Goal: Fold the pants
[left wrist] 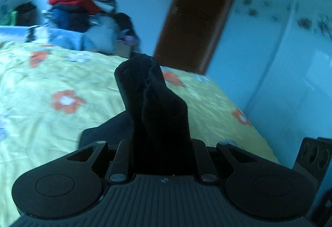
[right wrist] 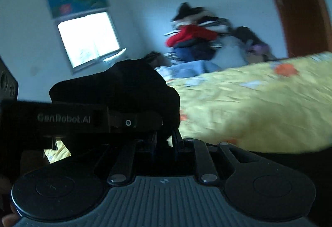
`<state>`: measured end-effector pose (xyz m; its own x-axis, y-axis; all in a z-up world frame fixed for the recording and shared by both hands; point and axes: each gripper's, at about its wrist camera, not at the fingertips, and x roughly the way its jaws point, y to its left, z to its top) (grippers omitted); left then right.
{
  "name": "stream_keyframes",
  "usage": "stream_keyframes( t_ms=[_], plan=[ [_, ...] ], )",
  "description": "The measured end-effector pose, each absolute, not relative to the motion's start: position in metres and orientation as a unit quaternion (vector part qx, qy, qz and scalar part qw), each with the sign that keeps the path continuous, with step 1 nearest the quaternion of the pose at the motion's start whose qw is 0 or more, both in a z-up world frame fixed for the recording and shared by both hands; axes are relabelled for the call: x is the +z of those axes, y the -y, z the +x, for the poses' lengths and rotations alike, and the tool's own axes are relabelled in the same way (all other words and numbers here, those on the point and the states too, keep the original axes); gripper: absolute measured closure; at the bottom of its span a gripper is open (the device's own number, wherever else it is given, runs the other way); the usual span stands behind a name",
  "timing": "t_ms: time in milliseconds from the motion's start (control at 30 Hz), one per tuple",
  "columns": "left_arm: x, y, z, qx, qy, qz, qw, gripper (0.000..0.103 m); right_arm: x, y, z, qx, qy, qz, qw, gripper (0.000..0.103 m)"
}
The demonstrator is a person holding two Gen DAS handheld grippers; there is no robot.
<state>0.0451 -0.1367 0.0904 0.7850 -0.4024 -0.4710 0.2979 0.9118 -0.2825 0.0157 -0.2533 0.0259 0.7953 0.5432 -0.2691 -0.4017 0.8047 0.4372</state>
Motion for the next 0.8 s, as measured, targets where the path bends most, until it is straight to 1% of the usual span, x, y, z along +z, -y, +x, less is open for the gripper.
stream_keyframes(
  t_ms=[167,367,400,467,500,533,567,633,700,767,800],
  plan=[
    [0.067,0.196,0.057,-0.212,-0.284,-0.059,0.933,0.086,0.005,0.302,0.013,0.202,-0.214,0.208,0.933,0.087],
    [0.041,0.235,0.064,-0.232,-0.304,-0.035,0.924,0.085,-0.016,0.338,0.006,0.158,-0.230,0.219,0.935,0.087],
    [0.037,0.239,0.066,-0.234,-0.307,-0.031,0.922,0.084,-0.020,0.341,0.004,0.152,-0.234,0.218,0.935,0.087],
    [0.028,0.251,0.066,-0.245,-0.317,-0.027,0.916,0.074,-0.024,0.346,0.002,0.140,-0.243,0.210,0.936,0.087],
    [0.026,0.256,0.069,-0.251,-0.323,-0.028,0.912,0.067,-0.026,0.349,0.001,0.133,-0.248,0.199,0.939,0.087],
    [0.022,0.258,0.072,-0.257,-0.330,-0.033,0.908,0.057,-0.028,0.351,-0.002,0.125,-0.250,0.187,0.942,0.086],
    [0.022,0.258,0.074,-0.263,-0.336,-0.039,0.903,0.053,-0.029,0.354,-0.006,0.115,-0.251,0.168,0.946,0.086],
    [0.025,0.257,0.070,-0.296,-0.347,-0.054,0.888,0.036,-0.030,0.361,-0.012,0.083,-0.252,0.134,0.955,0.086],
    [0.033,0.250,0.063,-0.323,-0.333,-0.058,0.884,0.030,-0.030,0.371,-0.019,0.028,-0.249,0.097,0.963,0.086],
    [0.046,0.242,0.051,-0.327,-0.300,-0.053,0.894,0.026,-0.029,0.385,-0.026,-0.030,-0.246,0.074,0.966,0.086],
    [0.052,0.234,0.048,-0.316,-0.278,-0.045,0.906,0.020,-0.027,0.393,-0.029,-0.054,-0.239,0.073,0.967,0.086]
  ],
)
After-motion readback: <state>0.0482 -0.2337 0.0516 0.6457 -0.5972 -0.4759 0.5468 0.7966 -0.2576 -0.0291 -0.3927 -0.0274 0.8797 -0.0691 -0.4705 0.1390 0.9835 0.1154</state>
